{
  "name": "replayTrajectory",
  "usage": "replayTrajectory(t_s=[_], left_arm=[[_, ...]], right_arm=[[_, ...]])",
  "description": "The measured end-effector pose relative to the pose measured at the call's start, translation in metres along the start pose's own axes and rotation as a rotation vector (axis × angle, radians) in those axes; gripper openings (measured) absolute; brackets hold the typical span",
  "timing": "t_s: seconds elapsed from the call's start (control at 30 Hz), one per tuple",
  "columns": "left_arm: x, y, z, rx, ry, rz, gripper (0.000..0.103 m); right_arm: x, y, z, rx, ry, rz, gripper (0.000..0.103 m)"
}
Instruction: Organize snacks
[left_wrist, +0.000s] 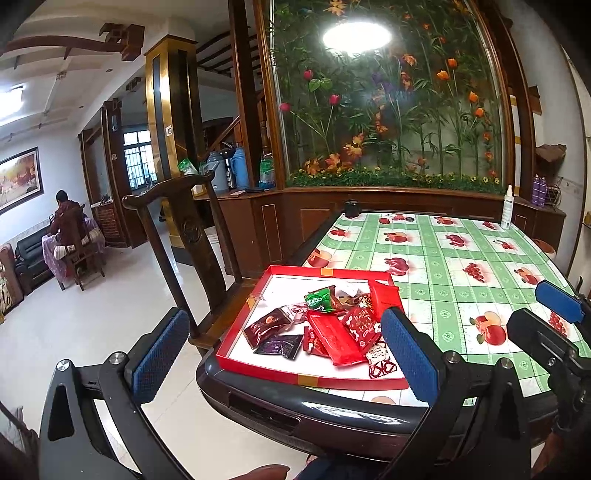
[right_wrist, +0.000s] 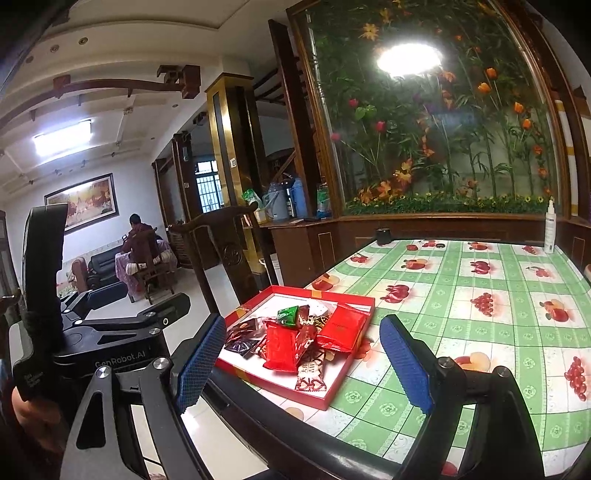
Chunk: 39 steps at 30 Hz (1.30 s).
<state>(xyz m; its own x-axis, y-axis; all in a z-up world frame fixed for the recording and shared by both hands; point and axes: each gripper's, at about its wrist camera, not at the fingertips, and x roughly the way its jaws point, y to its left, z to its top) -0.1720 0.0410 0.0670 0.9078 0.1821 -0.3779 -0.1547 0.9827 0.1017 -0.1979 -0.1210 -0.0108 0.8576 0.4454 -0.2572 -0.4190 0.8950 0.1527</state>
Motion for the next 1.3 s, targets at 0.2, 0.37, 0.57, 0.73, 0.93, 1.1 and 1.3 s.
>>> replayTrajectory(t_s=[0.2, 0.37, 0.57, 0.73, 0.93, 1.1, 1.3], left_arm=[[0.0025, 0.0021, -0.0010, -0.006, 0.000, 0.006, 0.103], [0.0037, 0.0048, -0.0016, -0.006, -0.001, 0.007, 0.103], [0.0043, 0.0061, -0.0019, -0.005, 0.001, 0.007, 0.103], [0.0043, 0.0058, -0.0018, -0.005, 0.002, 0.007, 0.103], [0.0042, 0.0058, -0.0016, -0.004, 0.002, 0.006, 0.103], [0.0044, 0.0064, -0.0014, -0.005, 0.004, 0.005, 0.103], [0.0064, 0.0088, -0.0073, -0.007, 0.005, 0.009, 0.103]], right_arm=[[0.0013, 0.0003, -0.0002, -0.009, 0.004, 0.005, 0.087], [0.0028, -0.0006, -0.0004, -0.014, 0.007, 0.010, 0.087], [0.0030, -0.0006, -0.0007, -0.016, 0.008, 0.009, 0.087], [0.0027, 0.0000, -0.0006, -0.016, 0.009, 0.009, 0.087], [0.0027, 0.0002, -0.0004, -0.016, 0.008, 0.008, 0.087], [0.0027, 0.0001, -0.0004, -0.017, 0.010, 0.009, 0.087], [0.0026, 0.0001, -0.0020, -0.020, 0.012, 0.010, 0.087]])
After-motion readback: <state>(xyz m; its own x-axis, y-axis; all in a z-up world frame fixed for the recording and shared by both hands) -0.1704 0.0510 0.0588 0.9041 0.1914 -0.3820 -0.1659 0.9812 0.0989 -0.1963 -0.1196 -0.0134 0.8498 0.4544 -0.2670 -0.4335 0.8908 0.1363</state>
